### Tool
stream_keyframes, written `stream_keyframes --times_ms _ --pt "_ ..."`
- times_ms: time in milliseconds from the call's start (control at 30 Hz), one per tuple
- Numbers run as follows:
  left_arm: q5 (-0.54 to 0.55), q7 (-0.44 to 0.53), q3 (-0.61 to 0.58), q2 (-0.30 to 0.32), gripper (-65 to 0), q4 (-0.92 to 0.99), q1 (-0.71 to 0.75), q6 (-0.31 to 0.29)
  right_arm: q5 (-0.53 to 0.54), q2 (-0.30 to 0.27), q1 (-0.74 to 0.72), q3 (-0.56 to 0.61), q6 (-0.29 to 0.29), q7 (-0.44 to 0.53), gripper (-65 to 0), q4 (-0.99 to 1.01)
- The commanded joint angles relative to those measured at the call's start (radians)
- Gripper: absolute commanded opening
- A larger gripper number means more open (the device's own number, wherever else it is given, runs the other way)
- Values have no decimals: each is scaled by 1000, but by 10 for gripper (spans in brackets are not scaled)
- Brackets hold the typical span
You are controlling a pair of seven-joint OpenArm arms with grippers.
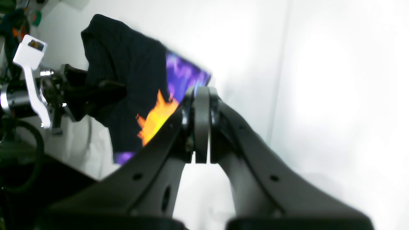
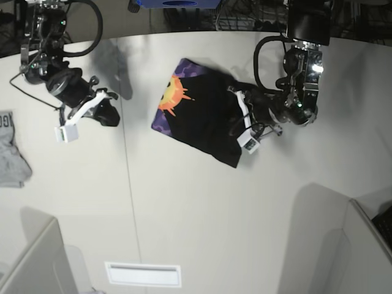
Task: Fold the T-shirt properly
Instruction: 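Push and smooth the folded shirt square with the left gripper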
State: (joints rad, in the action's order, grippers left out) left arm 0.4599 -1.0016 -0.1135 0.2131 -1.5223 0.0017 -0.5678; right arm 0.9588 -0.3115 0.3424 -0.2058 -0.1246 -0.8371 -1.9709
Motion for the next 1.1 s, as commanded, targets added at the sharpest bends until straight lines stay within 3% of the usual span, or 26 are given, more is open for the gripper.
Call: stream_keyframes --times_ms 0,167,400,567,733,933,1067 --pt "-100 -64 -53 29 -650 4 -7 5 12 -12 -7 -17 -11 20 -650 -15" --pt "-230 -64 -262 118 -650 -7 -78 4 10 -12 5 -80 -11 20 -650 -14" --pt "-272 -59 -377 190 -650 -7 -159 1 9 -12 19 -134 -11 19 -650 -12" --pt "-273 56 -533 230 -650 -2 -239 1 7 -10 19 -140 -11 20 -650 -12" --pt "-273 122 -628 225 -650 2 -300 1 6 -10 34 -142 -11 25 -650 -11" --pt "-273 158 -707 220 -650 13 -395 1 6 -10 56 -226 -11 19 -650 -11" --pt "-272 158 -743 162 -650 72 -438 1 6 -10 73 -272 -11 19 -650 -9"
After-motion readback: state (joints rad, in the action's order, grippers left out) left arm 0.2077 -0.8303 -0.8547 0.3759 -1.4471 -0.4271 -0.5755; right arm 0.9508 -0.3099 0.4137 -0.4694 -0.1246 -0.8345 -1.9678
